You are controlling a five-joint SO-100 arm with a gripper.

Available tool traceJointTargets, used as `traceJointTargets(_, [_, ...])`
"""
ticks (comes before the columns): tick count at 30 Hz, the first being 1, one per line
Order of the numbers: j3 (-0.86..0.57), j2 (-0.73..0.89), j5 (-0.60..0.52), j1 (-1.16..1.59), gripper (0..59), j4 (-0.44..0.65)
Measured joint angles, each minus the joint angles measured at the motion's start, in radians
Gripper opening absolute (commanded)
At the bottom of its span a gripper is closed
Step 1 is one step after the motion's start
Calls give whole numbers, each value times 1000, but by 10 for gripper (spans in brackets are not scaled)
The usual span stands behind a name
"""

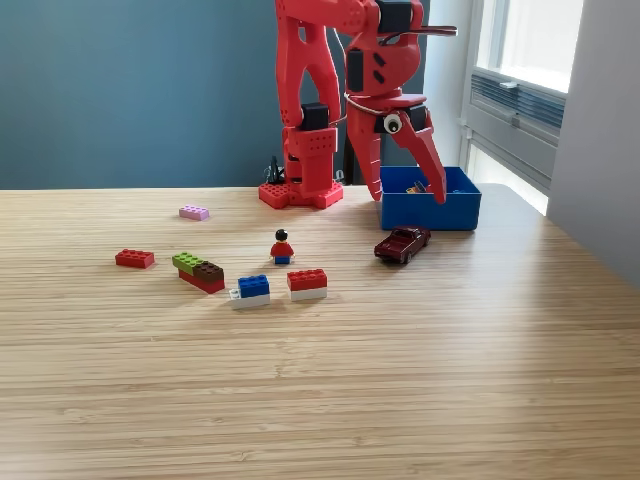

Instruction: Grasp a lego block and put it in the bin.

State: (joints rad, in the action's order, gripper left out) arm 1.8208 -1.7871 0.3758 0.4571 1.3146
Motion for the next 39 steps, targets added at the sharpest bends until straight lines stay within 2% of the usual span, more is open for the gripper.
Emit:
traceJointTargets(3, [-2,35,-2,0,385,-9])
traceJointTargets(10, [-23,227,-12,11,381,-17])
traceJointTargets(18, [-64,383,-41,52,337,-21])
traceJointTargets(20, [-75,402,-49,60,299,-21])
traceJointTargets(24, [-107,422,-67,77,58,-23])
traceJointTargets(26, [-117,428,-80,89,1,-23])
traceJointTargets(30, [-123,434,-120,98,1,-23])
traceJointTargets(39, [-224,443,-336,95,0,8])
